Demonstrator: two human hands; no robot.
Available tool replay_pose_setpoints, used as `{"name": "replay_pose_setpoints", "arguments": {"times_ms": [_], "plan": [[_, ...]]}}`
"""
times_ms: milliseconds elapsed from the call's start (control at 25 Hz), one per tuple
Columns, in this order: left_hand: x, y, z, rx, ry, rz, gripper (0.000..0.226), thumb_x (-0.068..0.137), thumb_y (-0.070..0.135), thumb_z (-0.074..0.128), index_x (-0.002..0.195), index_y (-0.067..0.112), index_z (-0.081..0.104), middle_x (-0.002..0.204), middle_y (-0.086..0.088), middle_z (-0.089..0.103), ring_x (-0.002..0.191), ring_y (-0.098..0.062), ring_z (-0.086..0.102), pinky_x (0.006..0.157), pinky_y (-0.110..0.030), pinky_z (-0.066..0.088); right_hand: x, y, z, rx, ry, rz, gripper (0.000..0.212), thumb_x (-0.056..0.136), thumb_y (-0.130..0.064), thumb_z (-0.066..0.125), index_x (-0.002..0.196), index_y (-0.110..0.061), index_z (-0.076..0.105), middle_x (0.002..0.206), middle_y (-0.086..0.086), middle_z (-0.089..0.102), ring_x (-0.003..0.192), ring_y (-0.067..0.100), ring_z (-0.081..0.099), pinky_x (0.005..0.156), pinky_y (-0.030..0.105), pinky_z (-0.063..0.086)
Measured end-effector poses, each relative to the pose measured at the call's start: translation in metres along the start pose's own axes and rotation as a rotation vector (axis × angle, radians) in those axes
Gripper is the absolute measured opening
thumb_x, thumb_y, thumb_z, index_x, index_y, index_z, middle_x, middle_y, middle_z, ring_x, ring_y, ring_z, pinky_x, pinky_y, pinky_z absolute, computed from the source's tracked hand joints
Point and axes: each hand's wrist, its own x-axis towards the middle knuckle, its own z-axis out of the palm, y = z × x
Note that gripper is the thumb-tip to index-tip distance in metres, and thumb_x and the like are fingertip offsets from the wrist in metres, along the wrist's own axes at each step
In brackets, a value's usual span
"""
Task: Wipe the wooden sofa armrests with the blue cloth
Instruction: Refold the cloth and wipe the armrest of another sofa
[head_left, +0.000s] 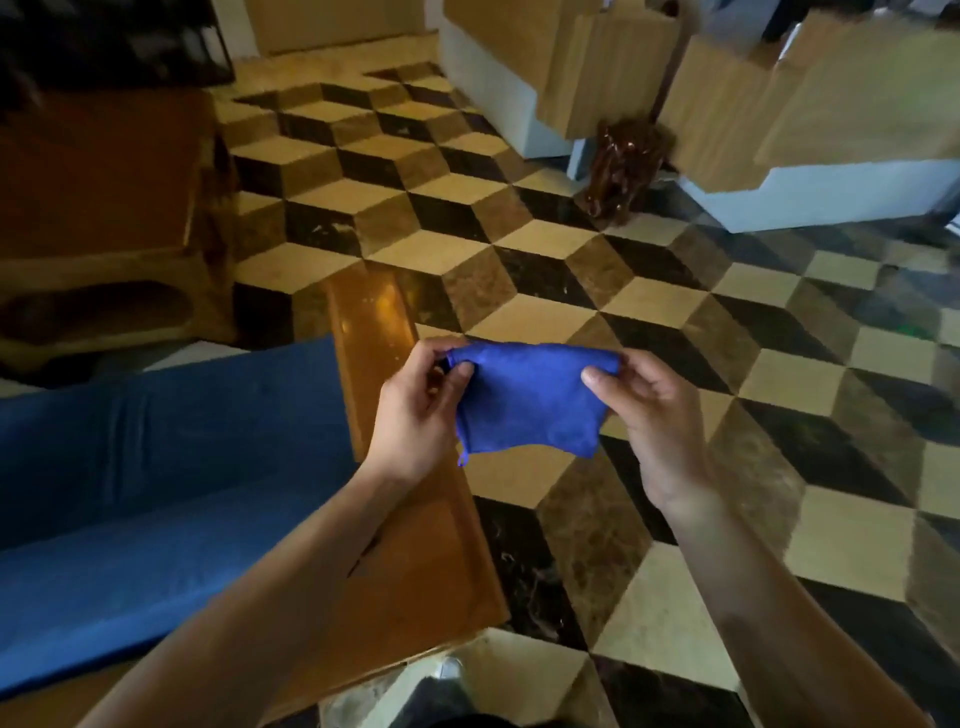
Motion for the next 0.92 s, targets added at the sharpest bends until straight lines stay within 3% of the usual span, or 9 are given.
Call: {"name": "replay_pose_setpoints", "arguments": {"times_ms": [200, 360, 480, 680, 800, 920], "plan": [[0.007, -0.023, -0.045, 0.067, 0.216, -0.107, 0.03, 0.098, 0.011, 0.058, 0.099, 0.042, 0.057, 0.083, 0.017, 0.068, 0.079, -0.002, 0.062, 0.073, -0.017, 0.048, 0.043, 0.008, 0.061, 0.025, -0.23, 0.025, 0.014, 0.088, -0.008, 0.071, 0.101, -0.016, 0.072, 0.095, -0.005, 0.077, 0.095, 0.009, 0.072, 0.078, 0.02, 0.056], [0.002, -0.035, -0.065, 0.123, 0.36, -0.21, 0.034, 0.097, 0.009, 0.059, 0.098, 0.043, 0.056, 0.083, 0.025, 0.067, 0.078, 0.002, 0.061, 0.073, -0.013, 0.045, 0.07, 0.024, 0.097, 0.015, -0.414, 0.017, 0.015, 0.089, -0.011, 0.072, 0.102, -0.019, 0.072, 0.102, 0.001, 0.077, 0.098, 0.016, 0.072, 0.084, 0.032, 0.058], [0.004, -0.046, -0.065, 0.172, 0.432, -0.287, 0.034, 0.096, 0.012, 0.06, 0.096, 0.046, 0.056, 0.082, 0.021, 0.067, 0.077, -0.001, 0.061, 0.072, -0.015, 0.047, 0.089, 0.04, 0.111, 0.011, -0.492, 0.025, 0.015, 0.089, -0.014, 0.073, 0.103, -0.019, 0.073, 0.102, 0.002, 0.077, 0.1, 0.02, 0.072, 0.089, 0.041, 0.058], [0.027, -0.066, -0.035, 0.27, 0.464, -0.384, 0.03, 0.096, 0.014, 0.06, 0.096, 0.044, 0.055, 0.082, 0.014, 0.065, 0.072, -0.003, 0.059, 0.069, -0.016, 0.047, 0.134, 0.071, 0.106, 0.01, -0.594, 0.094, 0.014, 0.089, -0.018, 0.072, 0.098, -0.028, 0.073, 0.1, -0.004, 0.077, 0.098, 0.015, 0.072, 0.088, 0.041, 0.059], [0.042, -0.086, -0.014, 0.347, 0.475, -0.462, 0.031, 0.096, 0.013, 0.06, 0.095, 0.043, 0.054, 0.076, 0.015, 0.063, 0.068, 0.0, 0.057, 0.066, -0.012, 0.043, 0.161, 0.102, 0.106, 0.04, -0.639, 0.221, 0.016, 0.089, -0.014, 0.072, 0.1, -0.025, 0.072, 0.101, -0.001, 0.077, 0.098, 0.019, 0.072, 0.09, 0.046, 0.058], [0.039, -0.118, 0.001, 0.449, 0.427, -0.584, 0.019, 0.095, 0.021, 0.059, 0.097, 0.04, 0.056, 0.074, 0.011, 0.064, 0.069, -0.004, 0.059, 0.069, -0.026, 0.049, 0.17, 0.145, 0.106, 0.053, -0.673, 0.371, 0.016, 0.089, -0.007, 0.07, 0.102, -0.017, 0.07, 0.101, 0.006, 0.077, 0.101, 0.029, 0.071, 0.093, 0.052, 0.056]]}}
